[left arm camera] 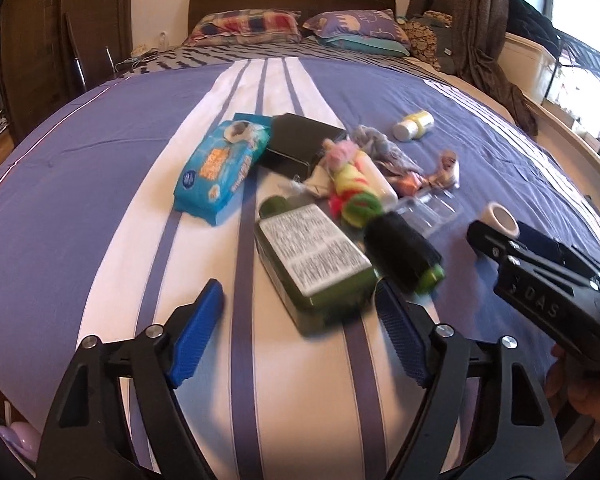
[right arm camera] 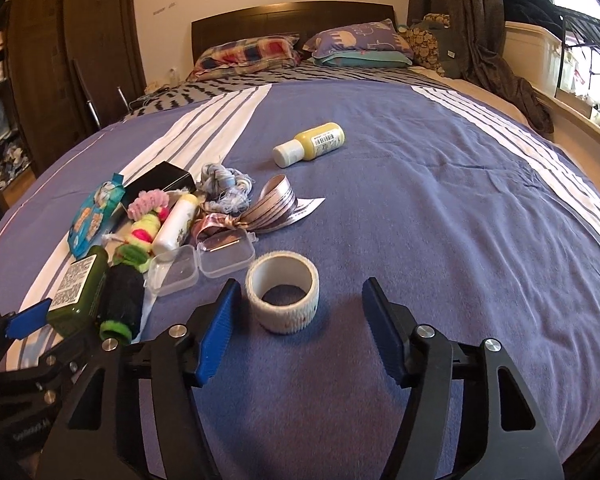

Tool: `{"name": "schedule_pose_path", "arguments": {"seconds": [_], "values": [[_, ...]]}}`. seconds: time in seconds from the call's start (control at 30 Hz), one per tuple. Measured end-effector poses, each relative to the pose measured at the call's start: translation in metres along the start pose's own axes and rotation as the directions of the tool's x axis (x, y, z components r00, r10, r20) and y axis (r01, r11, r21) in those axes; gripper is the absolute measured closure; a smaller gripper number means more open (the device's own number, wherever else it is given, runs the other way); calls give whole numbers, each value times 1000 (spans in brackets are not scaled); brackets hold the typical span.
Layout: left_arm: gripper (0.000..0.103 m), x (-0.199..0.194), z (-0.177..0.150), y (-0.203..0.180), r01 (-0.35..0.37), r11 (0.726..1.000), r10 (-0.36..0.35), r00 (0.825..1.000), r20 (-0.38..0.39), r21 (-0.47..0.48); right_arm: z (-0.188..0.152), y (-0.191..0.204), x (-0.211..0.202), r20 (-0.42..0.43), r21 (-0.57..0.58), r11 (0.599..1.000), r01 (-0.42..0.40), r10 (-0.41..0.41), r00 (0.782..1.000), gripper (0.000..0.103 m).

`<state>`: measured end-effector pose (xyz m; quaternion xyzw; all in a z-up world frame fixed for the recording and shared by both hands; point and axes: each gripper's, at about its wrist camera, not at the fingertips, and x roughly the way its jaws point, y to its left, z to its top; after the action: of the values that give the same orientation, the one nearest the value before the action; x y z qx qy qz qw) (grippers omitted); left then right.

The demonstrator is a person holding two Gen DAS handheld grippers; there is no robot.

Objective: Collect trash
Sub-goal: 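Grasp the green bottle with the left tool while the right tool grasps the white tape roll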

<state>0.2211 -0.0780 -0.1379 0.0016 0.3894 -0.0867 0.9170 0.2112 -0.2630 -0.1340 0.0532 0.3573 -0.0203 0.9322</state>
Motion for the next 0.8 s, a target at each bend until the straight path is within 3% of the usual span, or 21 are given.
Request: {"name": "schedule_pose_path", "arguments": {"seconds": [0.1,0.13,0.2,0.47,0.8], "values": [[36,5,6,5,5,1000,-5,1000,-1,-14,1,1,3,5,-6,1000,0,0,1000,53],[43,6,7,6,4,1000,-4,1000,-1,-14,2,2,4,5,-10,1000,2,-2,1000,63],[55,7,9,9,6,1000,-6,1000,-3,-19,2,3,5,6,-15,1000,2,-2,1000,69],[56,-6,-1,22,22,1000,-22,1000,4,-21,-8,7,-10,10,-33,999,16,-16,1000,70],[56,-55,-40,29,27,1000,-27,999,28,10,-32,24,-53,26,-85,996,23,-21,999,70]]}}
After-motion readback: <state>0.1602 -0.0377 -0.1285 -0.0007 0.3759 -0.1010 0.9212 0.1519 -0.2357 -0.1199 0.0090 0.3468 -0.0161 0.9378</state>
